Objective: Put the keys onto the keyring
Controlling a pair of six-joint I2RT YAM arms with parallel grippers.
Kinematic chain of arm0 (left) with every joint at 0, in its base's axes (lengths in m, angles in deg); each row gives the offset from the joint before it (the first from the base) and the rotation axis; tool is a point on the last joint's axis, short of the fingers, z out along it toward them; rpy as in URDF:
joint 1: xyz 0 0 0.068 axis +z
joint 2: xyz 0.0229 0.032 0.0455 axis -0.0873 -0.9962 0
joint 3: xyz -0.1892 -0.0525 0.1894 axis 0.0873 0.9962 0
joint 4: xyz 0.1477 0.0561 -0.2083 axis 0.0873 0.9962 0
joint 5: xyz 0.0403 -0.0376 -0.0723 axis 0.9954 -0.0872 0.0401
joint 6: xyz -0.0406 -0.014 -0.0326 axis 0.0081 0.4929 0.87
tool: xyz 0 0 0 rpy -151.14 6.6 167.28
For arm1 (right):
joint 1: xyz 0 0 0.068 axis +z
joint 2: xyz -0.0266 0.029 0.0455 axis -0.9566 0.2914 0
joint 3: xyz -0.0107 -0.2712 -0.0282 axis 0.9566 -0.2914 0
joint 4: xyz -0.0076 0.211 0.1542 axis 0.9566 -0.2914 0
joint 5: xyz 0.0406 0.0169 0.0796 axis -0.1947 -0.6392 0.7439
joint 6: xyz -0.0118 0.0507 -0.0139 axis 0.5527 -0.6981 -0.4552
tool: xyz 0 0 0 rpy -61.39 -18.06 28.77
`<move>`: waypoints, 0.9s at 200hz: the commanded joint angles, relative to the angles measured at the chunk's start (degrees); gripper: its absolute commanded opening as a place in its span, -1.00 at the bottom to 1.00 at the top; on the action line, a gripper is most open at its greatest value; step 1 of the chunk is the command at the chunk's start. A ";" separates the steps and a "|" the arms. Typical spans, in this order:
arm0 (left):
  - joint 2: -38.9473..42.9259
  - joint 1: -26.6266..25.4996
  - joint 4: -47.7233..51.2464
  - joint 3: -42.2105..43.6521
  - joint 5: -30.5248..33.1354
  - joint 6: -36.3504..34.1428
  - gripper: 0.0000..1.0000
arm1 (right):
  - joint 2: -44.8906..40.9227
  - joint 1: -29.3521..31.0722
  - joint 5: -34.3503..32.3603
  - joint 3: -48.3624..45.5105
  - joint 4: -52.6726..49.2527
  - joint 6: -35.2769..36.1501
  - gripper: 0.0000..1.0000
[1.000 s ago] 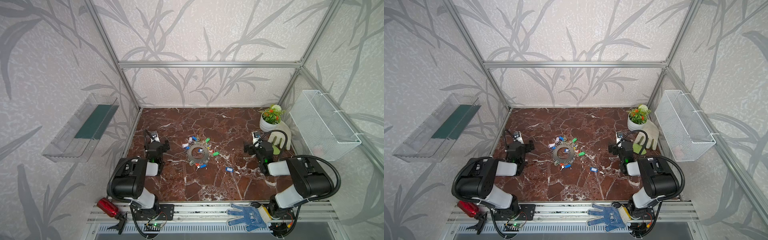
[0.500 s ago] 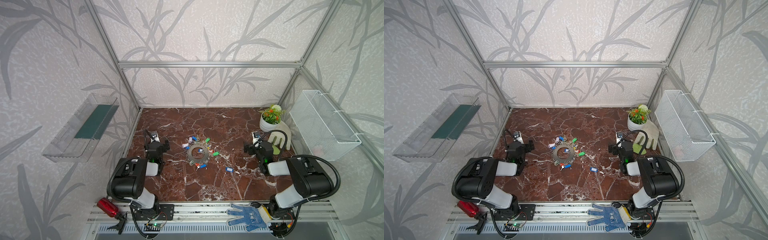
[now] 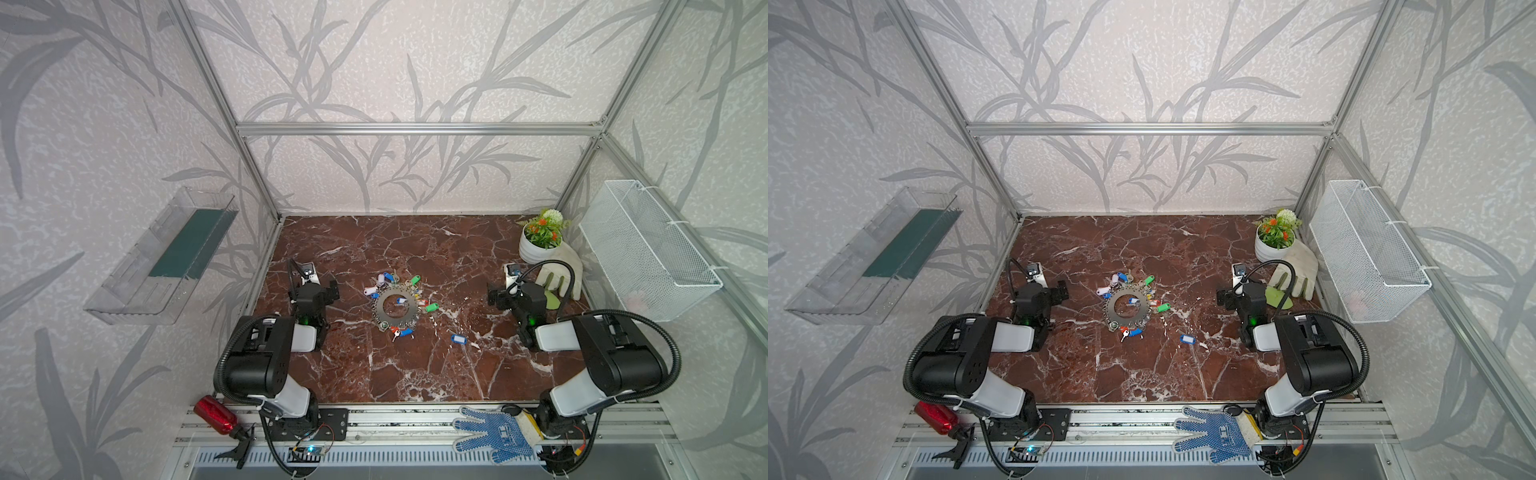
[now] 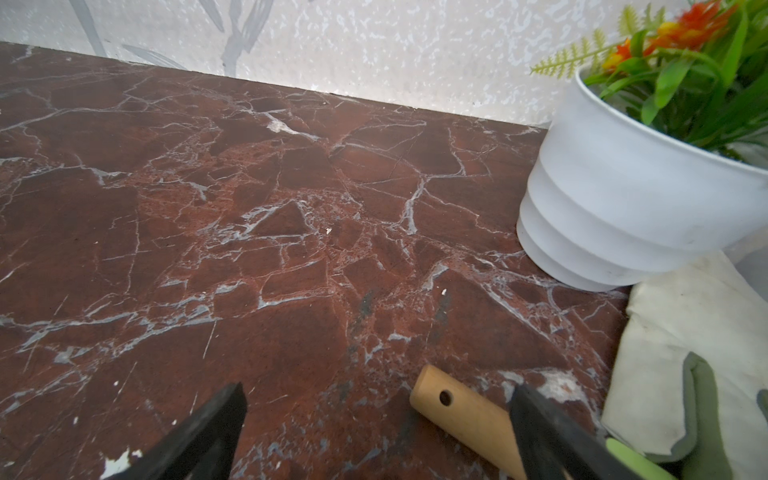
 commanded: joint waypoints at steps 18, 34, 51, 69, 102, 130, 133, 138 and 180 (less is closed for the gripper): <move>-0.64 0.43 -1.60 -1.04 0.61 -0.82 0.98 | 0.32 -0.21 -0.77 1.19 2.72 0.52 0.98; -0.67 0.51 -1.23 -1.24 0.71 -0.72 0.98 | 0.33 -0.22 -0.77 1.19 2.72 0.51 0.98; -0.68 0.51 -1.27 -1.25 0.62 -0.69 0.98 | 0.29 -0.22 -0.77 1.19 2.72 0.50 0.98; -0.60 0.60 -1.17 -1.19 0.55 -0.46 0.98 | 0.32 -0.22 -0.77 1.19 2.72 0.50 0.98; -0.53 0.92 -1.32 -1.06 0.61 -0.12 0.98 | 0.33 -0.34 -0.41 1.35 2.47 0.37 0.98; 4.35 -1.84 2.54 -0.44 6.55 -0.94 0.98 | -4.03 2.40 -9.21 1.00 0.56 1.38 0.98; 4.79 -1.86 2.72 -0.11 6.58 -0.70 0.98 | -5.56 3.21 -10.84 1.25 -0.99 1.95 0.98; 5.40 -1.86 2.21 0.54 6.48 -0.85 0.98 | -8.42 4.41 -12.50 2.08 -4.51 2.87 0.98; 18.57 -8.80 17.16 -6.09 18.97 -0.01 0.98 | -28.37 7.20 -20.65 6.82 -23.06 -15.26 0.98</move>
